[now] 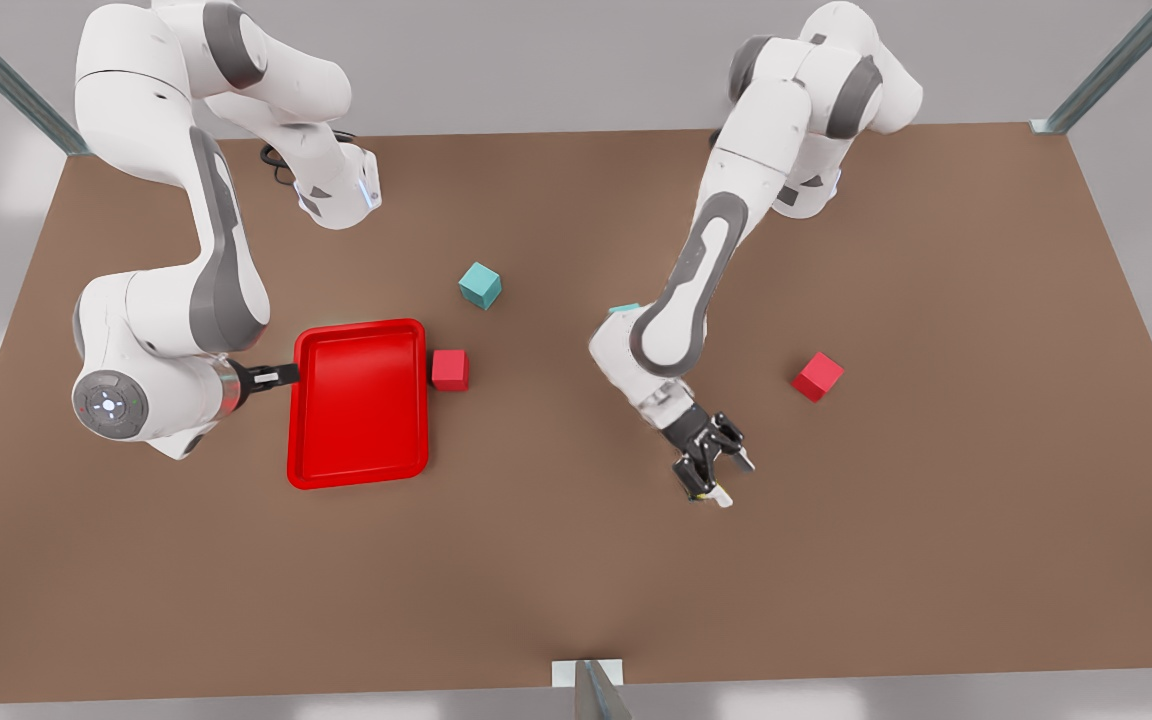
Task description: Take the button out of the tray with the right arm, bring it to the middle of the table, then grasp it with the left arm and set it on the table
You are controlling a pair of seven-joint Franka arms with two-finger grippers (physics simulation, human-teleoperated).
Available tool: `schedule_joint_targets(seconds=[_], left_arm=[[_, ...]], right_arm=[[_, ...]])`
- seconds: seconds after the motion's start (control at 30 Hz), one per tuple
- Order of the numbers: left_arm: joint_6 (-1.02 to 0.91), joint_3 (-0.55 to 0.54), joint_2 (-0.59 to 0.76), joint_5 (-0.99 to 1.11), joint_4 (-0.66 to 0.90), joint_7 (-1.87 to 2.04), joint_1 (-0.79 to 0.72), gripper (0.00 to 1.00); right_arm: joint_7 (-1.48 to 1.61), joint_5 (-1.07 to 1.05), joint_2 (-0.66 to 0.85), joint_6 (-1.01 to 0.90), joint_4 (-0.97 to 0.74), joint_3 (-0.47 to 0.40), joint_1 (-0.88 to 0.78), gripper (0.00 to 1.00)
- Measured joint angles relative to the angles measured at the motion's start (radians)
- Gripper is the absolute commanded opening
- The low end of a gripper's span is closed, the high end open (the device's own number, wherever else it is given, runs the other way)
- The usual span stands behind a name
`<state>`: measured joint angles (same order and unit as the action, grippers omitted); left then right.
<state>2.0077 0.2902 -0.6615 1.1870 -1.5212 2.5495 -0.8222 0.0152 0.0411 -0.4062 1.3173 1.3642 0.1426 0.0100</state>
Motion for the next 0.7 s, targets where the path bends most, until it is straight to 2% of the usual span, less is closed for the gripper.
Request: schedule_joint_targets(seconds=[0.03,0.1,0.17,0.23,0.3,0.33,0.4,0.47,0.53,0.7], left_arm=[[-0.009,0.078,0.071,-0.199,0.013,-0.113,0.006,1.00],[-0.091,0.222,0.125,-0.664,0.112,-0.366,0.057,1.00],[-0.235,0.263,0.135,-1.003,0.248,-0.616,0.170,1.00],[-0.380,0.271,0.158,-1.169,0.358,-0.841,0.212,1.00],[-0.508,0.272,0.194,-1.251,0.465,-1.043,0.228,1.00],[-0.560,0.229,0.236,-1.262,0.489,-1.136,0.249,1.00],[-0.612,-0.002,0.402,-1.192,0.374,-1.305,0.355,1.00],[-0.594,-0.142,0.519,-1.144,0.146,-1.456,0.440,1.00],[-0.547,-0.187,0.548,-1.139,0.021,-1.592,0.475,1.00],[-0.482,-0.204,0.561,-1.135,-0.022,-1.871,0.498,1.00]], right_arm=[[0.000,0.000,0.000,-0.001,0.000,0.000,0.000,1.00],[0.000,0.000,0.000,-0.003,0.000,0.000,0.002,1.00],[0.000,0.001,0.000,-0.004,0.000,0.000,0.001,1.00],[0.000,0.001,0.000,-0.005,0.000,0.000,0.001,1.00],[0.000,0.000,0.000,-0.005,0.000,0.000,0.001,1.00],[0.000,0.001,0.000,-0.007,0.000,0.000,0.001,1.00],[0.000,0.001,0.000,-0.011,0.000,-0.002,0.004,1.00],[0.000,0.002,0.000,-0.014,-0.001,-0.003,0.006,1.00],[0.000,0.002,0.000,-0.016,-0.002,-0.003,0.007,1.00],[0.000,0.015,-0.017,-0.020,-0.033,-0.005,0.023,1.00]])
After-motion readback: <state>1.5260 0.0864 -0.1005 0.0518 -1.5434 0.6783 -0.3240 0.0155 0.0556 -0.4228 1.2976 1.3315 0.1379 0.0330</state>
